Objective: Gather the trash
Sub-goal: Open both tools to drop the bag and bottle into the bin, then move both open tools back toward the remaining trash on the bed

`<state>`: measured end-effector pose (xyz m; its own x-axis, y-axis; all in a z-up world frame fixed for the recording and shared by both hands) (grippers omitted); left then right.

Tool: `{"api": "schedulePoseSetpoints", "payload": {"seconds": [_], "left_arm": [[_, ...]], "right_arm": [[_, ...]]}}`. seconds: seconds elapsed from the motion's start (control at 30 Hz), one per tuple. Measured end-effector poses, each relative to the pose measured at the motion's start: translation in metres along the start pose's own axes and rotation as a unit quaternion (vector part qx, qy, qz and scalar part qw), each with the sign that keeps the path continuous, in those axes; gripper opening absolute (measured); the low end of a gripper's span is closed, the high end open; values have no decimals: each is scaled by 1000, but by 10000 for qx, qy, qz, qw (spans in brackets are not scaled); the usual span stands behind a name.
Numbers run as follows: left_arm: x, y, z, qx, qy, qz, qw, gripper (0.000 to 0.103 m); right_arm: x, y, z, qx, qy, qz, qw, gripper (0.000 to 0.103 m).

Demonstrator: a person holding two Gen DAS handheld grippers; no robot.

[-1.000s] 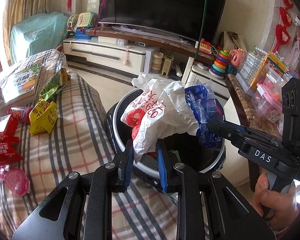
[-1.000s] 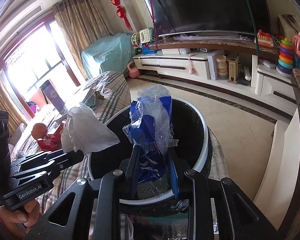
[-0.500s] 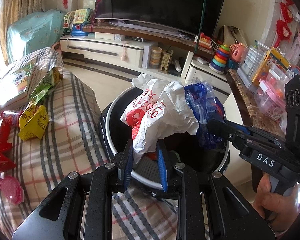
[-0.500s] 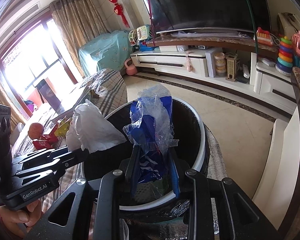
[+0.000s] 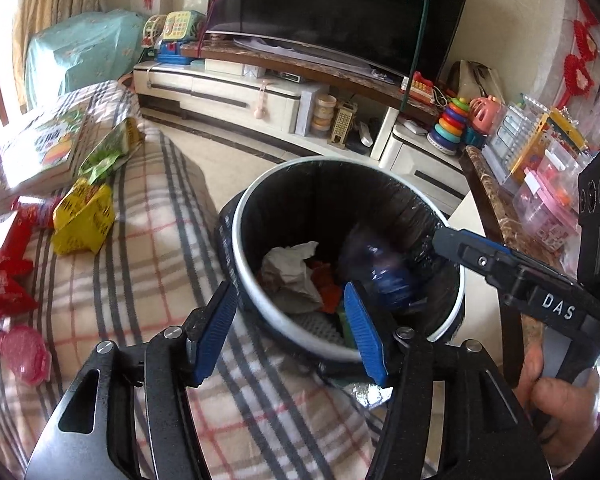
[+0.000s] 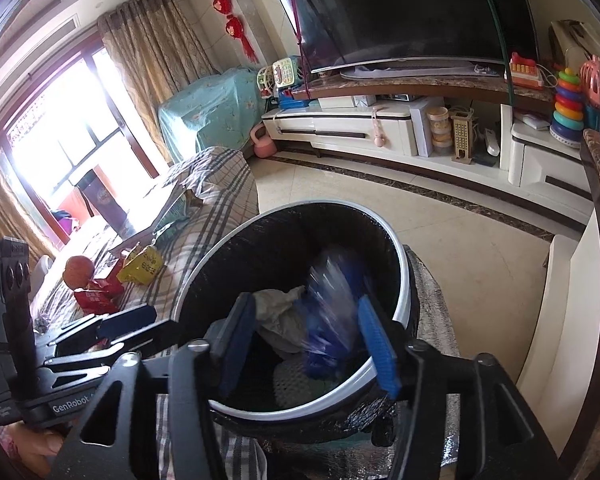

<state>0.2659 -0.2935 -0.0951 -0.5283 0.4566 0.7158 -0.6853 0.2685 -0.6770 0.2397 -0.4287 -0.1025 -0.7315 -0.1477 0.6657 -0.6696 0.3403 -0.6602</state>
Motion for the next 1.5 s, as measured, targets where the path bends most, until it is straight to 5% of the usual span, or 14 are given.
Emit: {"api": "schedulePoseSetpoints", "payload": {"seconds": [0.37, 1.03, 1.37, 1.5], "left_arm": [[37, 30, -33, 489, -111, 149, 9986, 65], [103, 84, -136, 1329, -932, 408, 9859, 73], [135, 104, -193, 1590, -1868, 830, 9659, 93], [134, 109, -200, 1493, -1922, 751, 9670, 94]], "right_arm": [[13, 9, -30, 26, -274, 148, 9995, 88], [2, 51, -130, 776, -787, 14, 9939, 97], [-8, 63, -173, 950, -1076, 150, 9895, 97], [-16, 69, -183, 1016, -1155, 2, 9881, 97]]}}
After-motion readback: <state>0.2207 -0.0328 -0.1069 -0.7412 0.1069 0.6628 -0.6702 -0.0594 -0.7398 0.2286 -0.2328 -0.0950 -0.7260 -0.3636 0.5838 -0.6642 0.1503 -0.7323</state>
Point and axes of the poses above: each gripper's, at about its wrist camera, not at the fingertips, and x roughly against the way its jaws point, z to its right, y to its underside, the point moved 10 cm from there along -x, roughly the way its jaws point, and after that the axes turned 2 degrees about z, right-handed, at the moved point
